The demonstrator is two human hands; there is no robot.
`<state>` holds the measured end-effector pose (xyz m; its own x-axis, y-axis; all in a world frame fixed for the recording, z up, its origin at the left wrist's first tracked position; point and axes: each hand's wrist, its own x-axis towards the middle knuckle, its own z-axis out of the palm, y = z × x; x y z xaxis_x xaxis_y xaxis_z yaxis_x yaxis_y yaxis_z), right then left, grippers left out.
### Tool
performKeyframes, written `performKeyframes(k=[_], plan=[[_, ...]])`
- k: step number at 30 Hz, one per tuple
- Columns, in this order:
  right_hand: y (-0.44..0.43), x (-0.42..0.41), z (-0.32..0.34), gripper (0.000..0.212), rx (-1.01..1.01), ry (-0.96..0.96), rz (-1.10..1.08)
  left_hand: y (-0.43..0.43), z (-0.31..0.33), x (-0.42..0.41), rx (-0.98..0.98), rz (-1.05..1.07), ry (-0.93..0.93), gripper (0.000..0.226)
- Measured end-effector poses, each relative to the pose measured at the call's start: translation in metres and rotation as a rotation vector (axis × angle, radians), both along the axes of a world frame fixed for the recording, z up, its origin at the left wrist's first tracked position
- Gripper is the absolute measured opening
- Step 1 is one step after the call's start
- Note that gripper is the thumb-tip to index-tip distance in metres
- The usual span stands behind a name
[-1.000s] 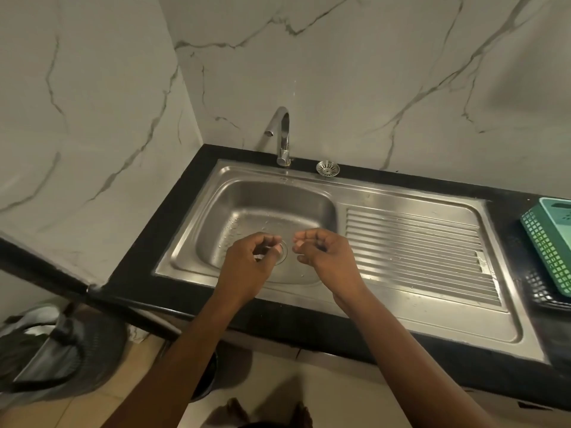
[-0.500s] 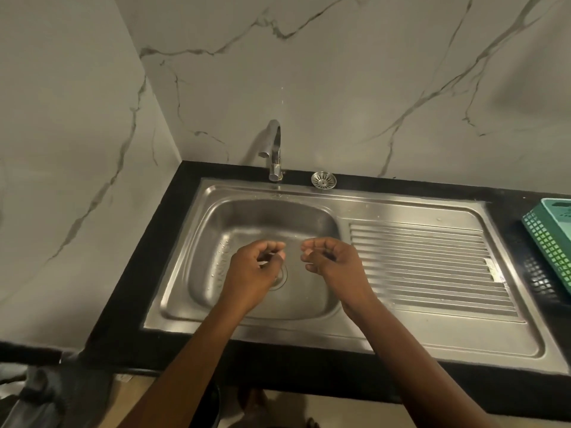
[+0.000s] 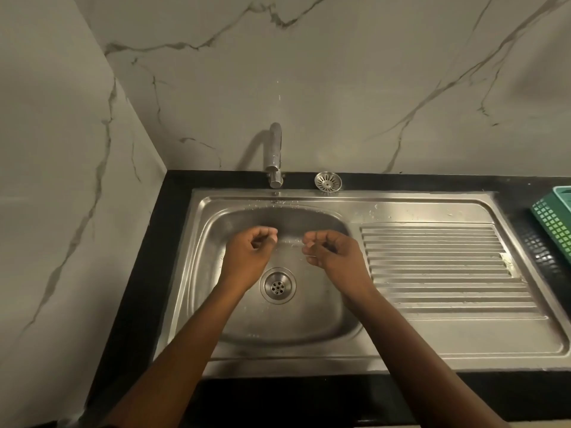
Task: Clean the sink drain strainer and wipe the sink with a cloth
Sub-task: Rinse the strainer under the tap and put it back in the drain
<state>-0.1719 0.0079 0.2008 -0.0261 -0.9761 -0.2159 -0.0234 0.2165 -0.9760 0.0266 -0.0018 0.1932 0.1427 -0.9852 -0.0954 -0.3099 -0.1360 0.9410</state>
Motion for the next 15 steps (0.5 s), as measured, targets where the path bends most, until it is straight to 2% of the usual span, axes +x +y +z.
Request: performKeyframes(k=[4, 9, 15], plan=[[-0.016, 0.0, -0.003, 0.021, 0.01, -0.014, 0.002, -0.034, -0.007, 0.001, 0.007, 0.024, 0.0, 0.011], [-0.028, -0.006, -0.009, 0.015, 0.024, -0.026, -0.009, -0.083, -0.012, -0.002, -0.005, 0.053, -0.031, 0.015], [-0.033, -0.012, -0.014, 0.012, 0.053, -0.001, -0.025, -0.136, -0.016, -0.01, 0.009, 0.03, -0.118, 0.04]])
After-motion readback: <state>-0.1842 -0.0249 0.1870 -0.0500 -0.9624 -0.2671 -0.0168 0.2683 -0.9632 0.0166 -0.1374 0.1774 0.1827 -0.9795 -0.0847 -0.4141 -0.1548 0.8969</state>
